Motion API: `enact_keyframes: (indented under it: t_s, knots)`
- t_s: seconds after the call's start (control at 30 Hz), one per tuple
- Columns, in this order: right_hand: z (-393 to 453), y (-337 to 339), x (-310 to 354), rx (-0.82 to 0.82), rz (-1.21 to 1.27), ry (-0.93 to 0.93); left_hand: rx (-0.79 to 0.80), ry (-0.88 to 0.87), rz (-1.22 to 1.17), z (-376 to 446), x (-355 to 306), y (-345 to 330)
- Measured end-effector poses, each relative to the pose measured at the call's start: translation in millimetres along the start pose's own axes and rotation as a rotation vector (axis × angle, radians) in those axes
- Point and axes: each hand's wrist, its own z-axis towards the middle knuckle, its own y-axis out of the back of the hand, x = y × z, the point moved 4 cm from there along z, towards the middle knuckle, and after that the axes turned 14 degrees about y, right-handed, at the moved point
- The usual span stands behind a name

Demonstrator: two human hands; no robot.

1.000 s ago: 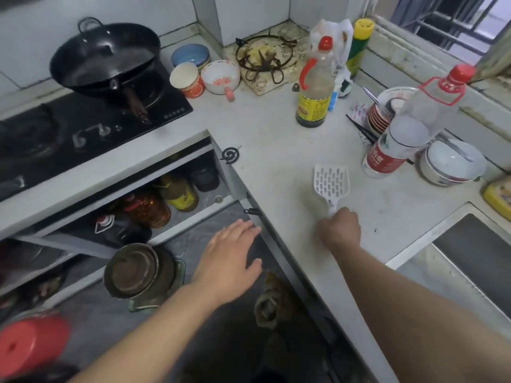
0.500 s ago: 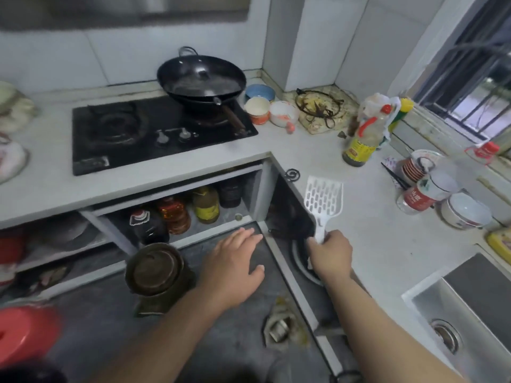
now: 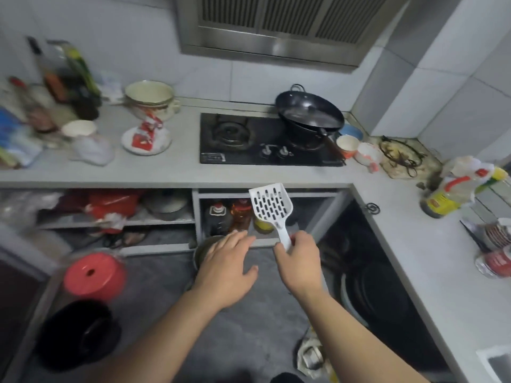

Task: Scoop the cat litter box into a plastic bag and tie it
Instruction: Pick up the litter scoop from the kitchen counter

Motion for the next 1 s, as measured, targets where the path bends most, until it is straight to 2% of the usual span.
enact_keyframes:
  t_s: [0.2, 0.5, 0.77, 1.0]
  knots:
    - [-5.2, -54.2, 69.7, 0.165, -0.111, 0.309, -0.105, 0.136, -0.042, -22.9, 58.3, 39.5]
    - [-4.0, -110.2, 139.2, 0.335, -0.204, 0.578, -0.212, 0.282, -0.05, -41.4, 121.5, 78.3]
    - [27.0, -152.8, 170.7, 0.442, -0.11, 0.633, -0.263, 0.369, -0.045, -27.9, 155.4, 102.5]
    - [97.7, -189.7, 176.0, 0.487, -0.02, 0.615, -0.262, 0.469, 0.027, 30.9, 178.9, 122.3]
